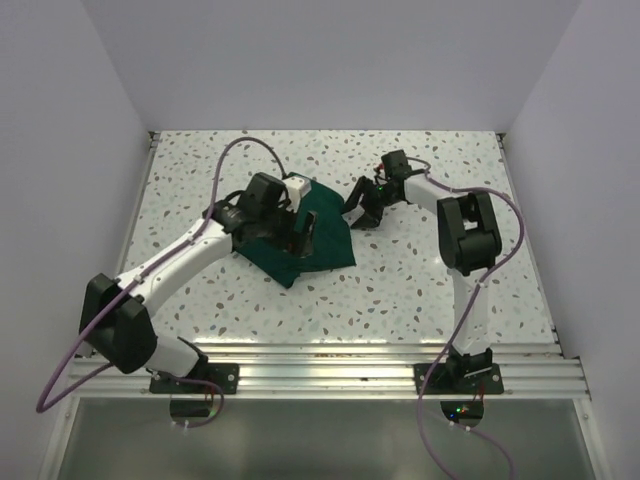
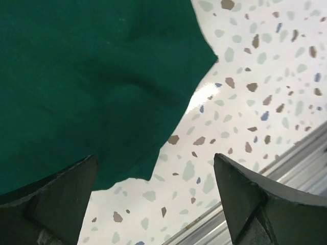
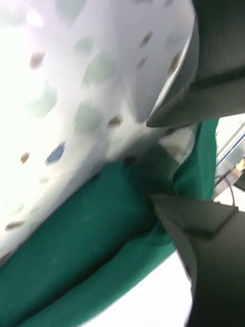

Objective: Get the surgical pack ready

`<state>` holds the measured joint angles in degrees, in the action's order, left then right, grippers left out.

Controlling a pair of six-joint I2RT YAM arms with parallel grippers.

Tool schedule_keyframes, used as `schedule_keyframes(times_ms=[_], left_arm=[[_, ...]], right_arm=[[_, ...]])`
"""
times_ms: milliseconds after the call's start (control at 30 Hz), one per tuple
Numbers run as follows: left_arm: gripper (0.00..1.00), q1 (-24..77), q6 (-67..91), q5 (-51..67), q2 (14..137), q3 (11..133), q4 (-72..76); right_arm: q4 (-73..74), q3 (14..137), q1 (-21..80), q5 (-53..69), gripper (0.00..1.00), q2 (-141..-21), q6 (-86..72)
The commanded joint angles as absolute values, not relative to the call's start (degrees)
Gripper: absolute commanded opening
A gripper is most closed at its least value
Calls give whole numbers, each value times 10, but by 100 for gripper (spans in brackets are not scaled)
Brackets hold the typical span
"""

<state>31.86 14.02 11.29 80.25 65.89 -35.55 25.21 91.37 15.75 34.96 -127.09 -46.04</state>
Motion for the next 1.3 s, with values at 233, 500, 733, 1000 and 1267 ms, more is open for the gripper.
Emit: schedule_keyframes(times_ms=[233, 500, 733, 1000, 1267], left_arm=[[99, 381, 132, -101, 966, 781, -447], [89, 395, 130, -98, 1033, 816, -443], [82, 403, 134, -98, 1067, 831, -453], [62, 404, 147, -100, 1076, 820, -471], [33, 404, 143, -92, 1067, 826, -480]], right_arm=[[363, 734, 71, 280, 76, -1096, -296], [309, 614, 69, 298, 77, -985, -305], [308, 608, 72, 305, 77, -972, -303], [297, 620, 102, 306, 77, -982, -315], [261, 644, 175, 308, 77, -1010, -361]])
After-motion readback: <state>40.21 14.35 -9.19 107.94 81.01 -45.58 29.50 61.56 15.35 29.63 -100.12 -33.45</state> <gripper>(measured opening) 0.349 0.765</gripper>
